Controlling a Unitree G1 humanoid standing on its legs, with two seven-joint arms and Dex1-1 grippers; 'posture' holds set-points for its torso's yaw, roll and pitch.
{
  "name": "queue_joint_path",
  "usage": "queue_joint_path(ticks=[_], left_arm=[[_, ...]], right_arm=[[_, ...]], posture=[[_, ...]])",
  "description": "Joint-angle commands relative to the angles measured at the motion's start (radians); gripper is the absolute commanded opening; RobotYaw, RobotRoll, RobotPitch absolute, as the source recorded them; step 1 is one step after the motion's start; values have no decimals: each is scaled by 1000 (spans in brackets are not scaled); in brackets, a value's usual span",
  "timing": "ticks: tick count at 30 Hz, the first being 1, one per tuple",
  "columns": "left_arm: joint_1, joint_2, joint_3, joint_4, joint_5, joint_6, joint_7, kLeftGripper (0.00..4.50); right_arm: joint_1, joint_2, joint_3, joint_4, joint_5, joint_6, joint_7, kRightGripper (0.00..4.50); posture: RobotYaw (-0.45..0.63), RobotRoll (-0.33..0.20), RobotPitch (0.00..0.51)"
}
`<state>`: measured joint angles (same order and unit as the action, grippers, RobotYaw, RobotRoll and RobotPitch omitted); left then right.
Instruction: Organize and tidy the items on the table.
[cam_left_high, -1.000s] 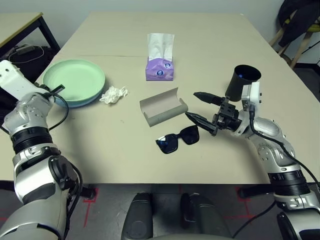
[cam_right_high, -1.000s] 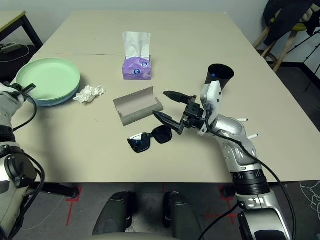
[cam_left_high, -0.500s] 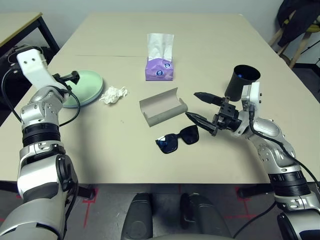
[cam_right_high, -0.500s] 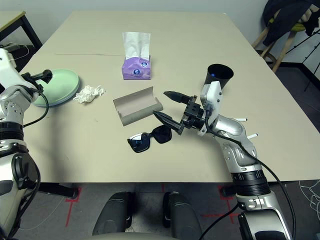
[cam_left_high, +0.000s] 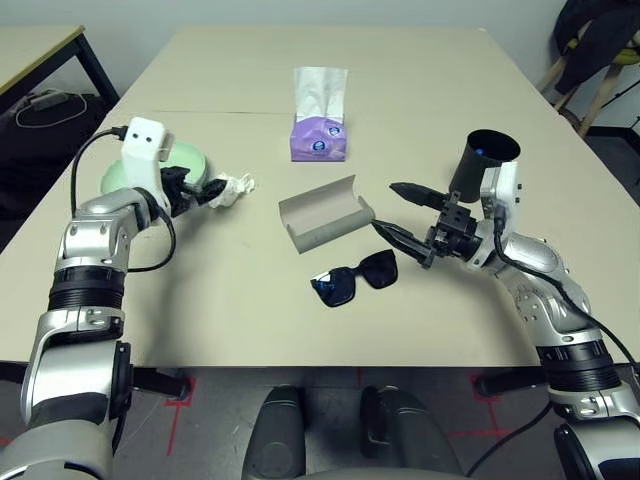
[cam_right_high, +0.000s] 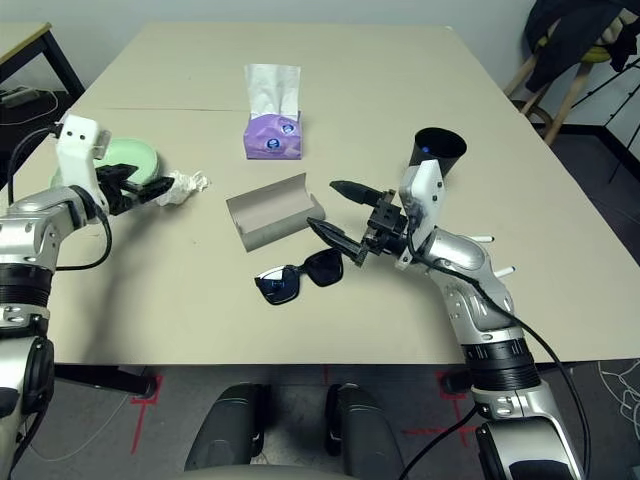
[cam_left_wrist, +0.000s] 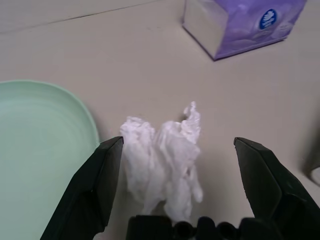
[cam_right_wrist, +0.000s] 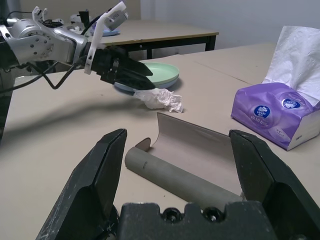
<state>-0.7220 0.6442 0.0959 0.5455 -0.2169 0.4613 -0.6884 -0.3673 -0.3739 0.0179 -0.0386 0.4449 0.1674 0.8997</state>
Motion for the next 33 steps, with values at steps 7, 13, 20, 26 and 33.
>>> queue_joint_path(ticks=[7,13,20,26,33], left_arm=[[17,-19,-54,44,29,-39,-88,4476],[-2,-19,-47,102,51,25,-28,2810],[-5,-22,-51,111,91,-10,13,74],[-22,-31,-6,4,52,13,29,32],[-107,-22,144,-18,-3,48,177,32]], right_arm=[[5,-4,-10,-9,3,-2,-5,4500],[-1,3,-7,-39,13,14,-23,4500],[-5,8,-6,-58,22,31,-34,4500],[0,10,-7,-56,26,31,-35,4500],[-1,17,-5,-56,23,32,-44,4500]], posture=[[124,0,100],[124,0,100],[123,0,102],[124,0,101],[131,0,101]])
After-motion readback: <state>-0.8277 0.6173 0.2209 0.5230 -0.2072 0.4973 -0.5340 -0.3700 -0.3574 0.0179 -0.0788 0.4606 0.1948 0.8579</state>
